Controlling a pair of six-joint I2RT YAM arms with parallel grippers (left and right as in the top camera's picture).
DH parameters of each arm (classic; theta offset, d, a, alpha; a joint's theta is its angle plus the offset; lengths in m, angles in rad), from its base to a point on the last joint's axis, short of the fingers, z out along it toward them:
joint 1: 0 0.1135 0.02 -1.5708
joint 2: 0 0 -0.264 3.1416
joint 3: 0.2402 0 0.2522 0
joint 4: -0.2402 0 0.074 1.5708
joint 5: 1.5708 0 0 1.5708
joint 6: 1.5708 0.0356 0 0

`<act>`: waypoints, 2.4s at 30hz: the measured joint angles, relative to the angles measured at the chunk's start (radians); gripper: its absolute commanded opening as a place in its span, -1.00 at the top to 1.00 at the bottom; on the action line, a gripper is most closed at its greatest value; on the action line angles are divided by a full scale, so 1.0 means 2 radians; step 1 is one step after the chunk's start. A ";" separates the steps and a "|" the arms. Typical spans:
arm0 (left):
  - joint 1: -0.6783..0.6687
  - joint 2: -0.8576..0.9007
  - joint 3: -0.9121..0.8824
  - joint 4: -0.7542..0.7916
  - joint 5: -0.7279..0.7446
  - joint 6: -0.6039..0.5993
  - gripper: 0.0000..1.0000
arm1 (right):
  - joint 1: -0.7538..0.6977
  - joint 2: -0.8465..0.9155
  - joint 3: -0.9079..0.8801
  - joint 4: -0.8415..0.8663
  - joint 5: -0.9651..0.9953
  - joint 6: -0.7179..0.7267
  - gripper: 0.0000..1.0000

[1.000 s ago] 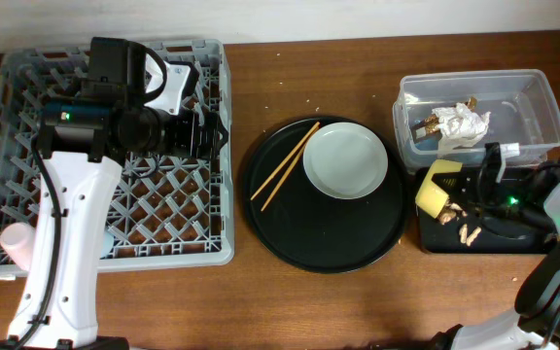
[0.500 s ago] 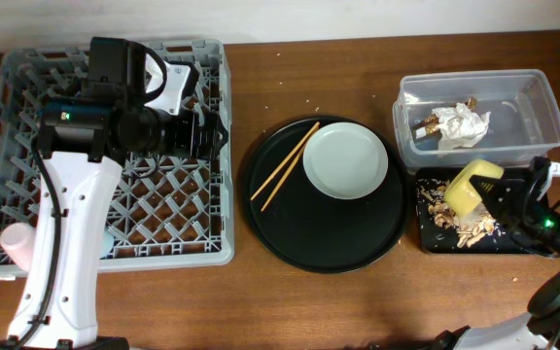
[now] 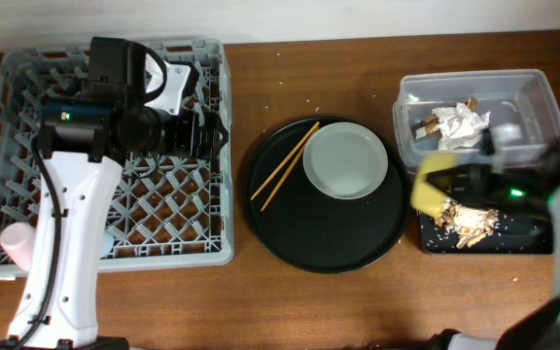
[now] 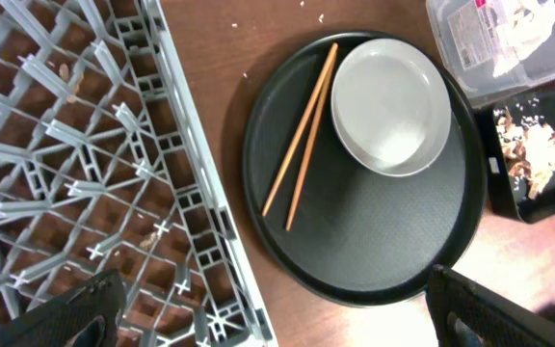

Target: Sort waste into correct bins and load items into the dishwasher rack

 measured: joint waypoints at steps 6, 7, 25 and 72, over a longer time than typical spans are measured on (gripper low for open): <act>0.000 0.000 0.000 0.002 0.000 0.000 -0.99 | 0.389 0.016 0.004 0.104 0.358 0.216 0.92; 0.000 0.000 0.000 0.001 0.000 0.000 -0.99 | 0.422 0.027 0.004 0.112 0.387 0.235 0.92; 0.000 0.000 0.000 0.000 0.000 0.000 -0.99 | 0.531 -0.230 0.060 0.172 0.562 0.352 -0.97; -0.244 0.235 -0.001 0.051 0.010 -0.037 -0.18 | 0.250 -0.730 -0.596 0.631 0.712 0.282 -0.97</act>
